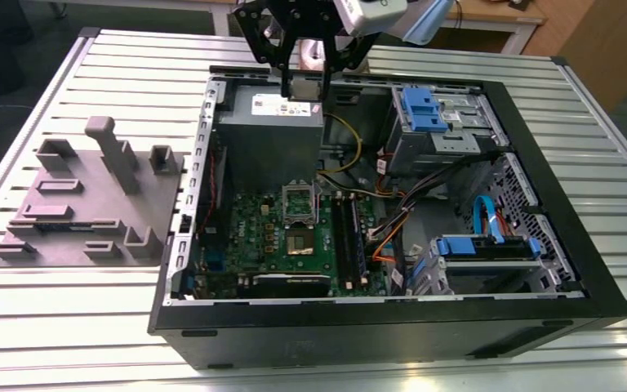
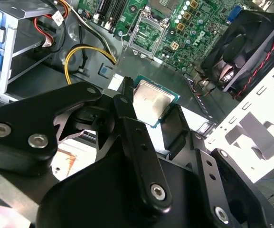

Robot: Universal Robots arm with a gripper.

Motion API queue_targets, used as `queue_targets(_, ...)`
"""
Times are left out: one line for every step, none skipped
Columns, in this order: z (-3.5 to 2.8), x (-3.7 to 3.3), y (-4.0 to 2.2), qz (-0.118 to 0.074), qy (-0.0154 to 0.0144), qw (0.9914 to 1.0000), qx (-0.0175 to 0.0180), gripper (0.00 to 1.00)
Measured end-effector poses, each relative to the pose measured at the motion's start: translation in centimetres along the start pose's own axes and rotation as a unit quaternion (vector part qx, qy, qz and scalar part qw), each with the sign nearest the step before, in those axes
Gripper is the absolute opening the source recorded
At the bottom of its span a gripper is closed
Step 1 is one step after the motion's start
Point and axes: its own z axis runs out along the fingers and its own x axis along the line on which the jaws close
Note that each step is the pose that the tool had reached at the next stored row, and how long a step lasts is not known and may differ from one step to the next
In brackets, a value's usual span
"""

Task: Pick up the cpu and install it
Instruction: 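Pick up the cpu and move it towards the insertion slot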

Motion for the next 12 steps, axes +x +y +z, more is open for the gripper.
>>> queue_targets(0.0,-0.04,0.0,0.0,0.0,1.0,0.0,0.47)
queue_targets(0.0,-0.08,0.0,0.0,0.0,1.0,0.0,0.47)
queue_targets(0.0,-0.13,0.01,0.0,0.0,1.0,0.0,0.47)
queue_targets(0.0,-0.17,0.01,0.0,0.0,1.0,0.0,0.47)
queue_targets(0.0,-0.21,0.01,0.0,0.0,1.0,0.0,0.47)
queue_targets(0.0,-0.25,0.01,0.0,0.0,1.0,0.0,0.47)
queue_targets(0.0,-0.29,0.01,0.0,0.0,1.0,0.0,0.47)
queue_targets(0.0,-0.33,0.01,0.0,0.0,1.0,0.0,0.47)
queue_targets(0.0,-0.38,0.01,0.0,0.0,1.0,0.0,0.47)
queue_targets(0.0,-0.42,0.02,0.0,0.0,1.0,0.0,0.47)
queue_targets(0.0,-0.46,0.02,0.0,0.0,1.0,0.0,0.47)
queue_targets(0.0,-0.5,0.02,0.0,0.0,1.0,0.0,0.47)
